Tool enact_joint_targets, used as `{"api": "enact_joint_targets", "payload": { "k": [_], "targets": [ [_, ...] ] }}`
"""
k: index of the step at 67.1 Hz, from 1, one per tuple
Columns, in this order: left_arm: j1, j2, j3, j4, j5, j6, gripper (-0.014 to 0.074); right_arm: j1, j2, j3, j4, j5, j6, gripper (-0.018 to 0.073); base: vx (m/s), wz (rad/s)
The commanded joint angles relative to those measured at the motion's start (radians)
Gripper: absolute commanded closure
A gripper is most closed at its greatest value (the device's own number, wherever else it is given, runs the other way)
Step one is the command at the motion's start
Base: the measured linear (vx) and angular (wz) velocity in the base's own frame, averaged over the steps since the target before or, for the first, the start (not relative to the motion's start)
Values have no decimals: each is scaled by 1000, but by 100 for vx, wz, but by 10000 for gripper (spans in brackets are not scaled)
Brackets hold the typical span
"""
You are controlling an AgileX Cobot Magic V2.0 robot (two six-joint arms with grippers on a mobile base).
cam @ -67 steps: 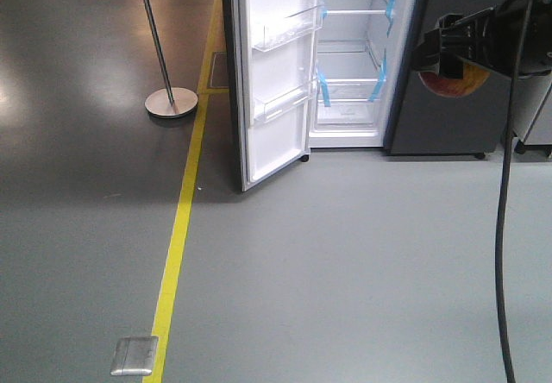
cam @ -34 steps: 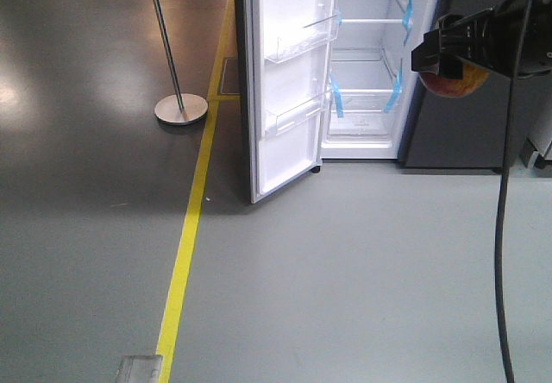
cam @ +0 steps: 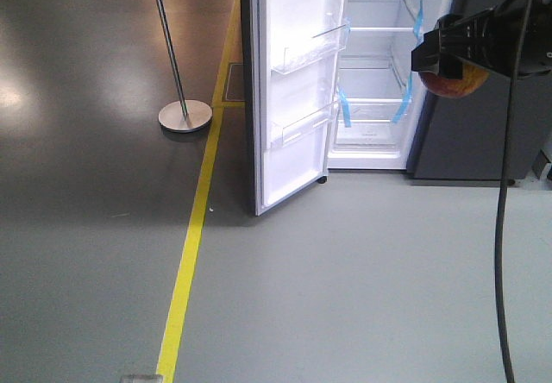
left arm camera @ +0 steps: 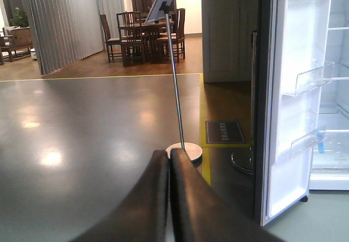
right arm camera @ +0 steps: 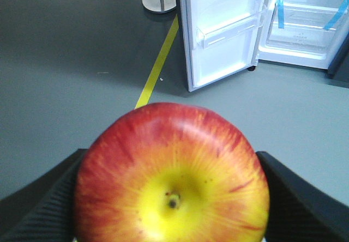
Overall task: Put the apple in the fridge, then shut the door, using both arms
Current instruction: 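Approach the refrigerator opening with the apple held in the right gripper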
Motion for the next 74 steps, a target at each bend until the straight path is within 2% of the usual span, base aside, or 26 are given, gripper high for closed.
{"api": "enact_joint_targets", "payload": {
  "k": [1, 74],
  "targets": [
    [-3, -16, 15, -1, -66, -1, 604, 2, -35, -32, 13, -69, -10, 454, 12, 1],
    [-3, -16, 15, -1, -66, -1, 604, 2, -35, -32, 13, -69, -10, 454, 11, 0]
  ]
}}
